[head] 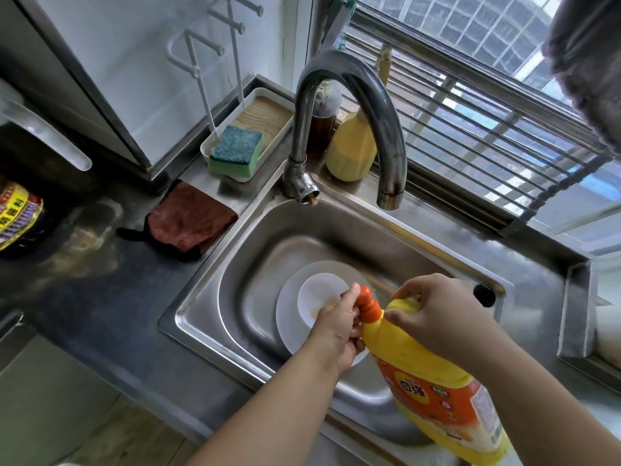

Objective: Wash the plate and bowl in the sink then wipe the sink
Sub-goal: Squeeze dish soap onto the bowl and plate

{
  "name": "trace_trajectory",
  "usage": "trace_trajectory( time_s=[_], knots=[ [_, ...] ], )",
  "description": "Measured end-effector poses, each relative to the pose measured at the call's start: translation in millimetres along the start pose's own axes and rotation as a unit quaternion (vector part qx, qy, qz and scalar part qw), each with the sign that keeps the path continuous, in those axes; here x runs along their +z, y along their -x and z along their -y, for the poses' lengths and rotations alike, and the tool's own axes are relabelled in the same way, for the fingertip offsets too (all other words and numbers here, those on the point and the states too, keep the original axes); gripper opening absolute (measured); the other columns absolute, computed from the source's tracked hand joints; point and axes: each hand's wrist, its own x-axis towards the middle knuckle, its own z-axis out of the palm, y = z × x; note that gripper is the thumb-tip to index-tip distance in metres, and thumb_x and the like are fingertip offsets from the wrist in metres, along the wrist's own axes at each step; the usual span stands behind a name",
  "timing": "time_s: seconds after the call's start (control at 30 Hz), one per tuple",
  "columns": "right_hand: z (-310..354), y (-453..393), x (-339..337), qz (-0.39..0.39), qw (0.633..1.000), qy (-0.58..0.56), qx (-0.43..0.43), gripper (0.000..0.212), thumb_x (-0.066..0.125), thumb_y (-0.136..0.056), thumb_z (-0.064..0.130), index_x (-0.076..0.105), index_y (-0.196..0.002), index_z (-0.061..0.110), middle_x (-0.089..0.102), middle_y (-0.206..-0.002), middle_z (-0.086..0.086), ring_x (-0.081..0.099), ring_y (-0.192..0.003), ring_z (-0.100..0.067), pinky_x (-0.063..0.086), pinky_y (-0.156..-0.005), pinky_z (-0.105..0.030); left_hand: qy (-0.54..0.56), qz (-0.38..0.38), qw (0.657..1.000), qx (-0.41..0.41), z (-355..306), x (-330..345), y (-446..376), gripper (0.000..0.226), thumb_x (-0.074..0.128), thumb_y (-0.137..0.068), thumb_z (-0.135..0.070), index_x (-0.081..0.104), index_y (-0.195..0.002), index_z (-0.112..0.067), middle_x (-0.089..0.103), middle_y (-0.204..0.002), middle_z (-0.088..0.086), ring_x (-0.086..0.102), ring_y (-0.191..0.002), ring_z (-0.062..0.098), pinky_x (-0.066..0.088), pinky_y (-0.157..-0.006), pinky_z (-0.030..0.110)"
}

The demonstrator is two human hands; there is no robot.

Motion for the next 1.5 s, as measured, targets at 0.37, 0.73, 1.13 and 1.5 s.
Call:
trace_trajectory(
  time_s=[0.37, 0.73, 1.13, 1.5],
  knots=[
    [-5, 2, -12, 0.046, 0.999, 0.004, 0.007, 0.024, 0.068, -0.080, 0.046, 0.065, -0.098, 0.030, 0.056, -0.089, 0.010, 0.054, -0.078, -0.006, 0.041, -0.056, -0.015, 0.031, 0.042, 0.998, -0.037, -4, -4, 5, 0.057, 0.059, -0.079, -0.063, 0.042, -0.044, -0.021, 0.031, -0.046, -0.004, 0.025, -0.043, 0.010, 0.029, -0.048, 0.022],
    [-5, 4, -7, 0.023, 1.000, -0.004, 0.003, 0.026, 0.067, -0.081, 0.043, 0.066, -0.103, 0.029, 0.055, -0.090, 0.011, 0.050, -0.073, -0.003, 0.034, -0.052, -0.011, -0.028, 0.033, 0.999, -0.002, 3, -6, -2, 0.051, 0.052, -0.091, -0.050, 0.033, -0.053, -0.021, 0.029, -0.059, -0.001, 0.027, -0.043, 0.009, 0.033, -0.044, 0.021],
    [-25, 35, -16, -0.005, 0.987, -0.158, 0.013, 0.022, 0.067, -0.078, 0.048, 0.059, -0.097, 0.040, 0.058, -0.092, 0.016, 0.054, -0.081, -0.003, 0.043, -0.059, -0.014, -0.262, 0.039, 0.959, 0.102, -40, 9, 30, 0.068, 0.049, -0.055, -0.088, 0.046, -0.046, -0.021, 0.034, -0.054, -0.003, 0.032, -0.054, 0.015, 0.026, -0.054, 0.028],
    [-26, 59, -18, -0.066, 0.980, -0.186, 0.024, 0.035, 0.071, -0.075, 0.049, 0.067, -0.105, 0.033, 0.059, -0.089, 0.018, 0.053, -0.079, 0.002, 0.041, -0.061, -0.012, -0.362, 0.045, 0.928, 0.074, -52, 21, 58, 0.062, 0.053, -0.065, -0.081, 0.045, -0.050, -0.022, 0.035, -0.057, -0.001, 0.036, -0.054, 0.017, 0.033, -0.056, 0.028]
  ],
)
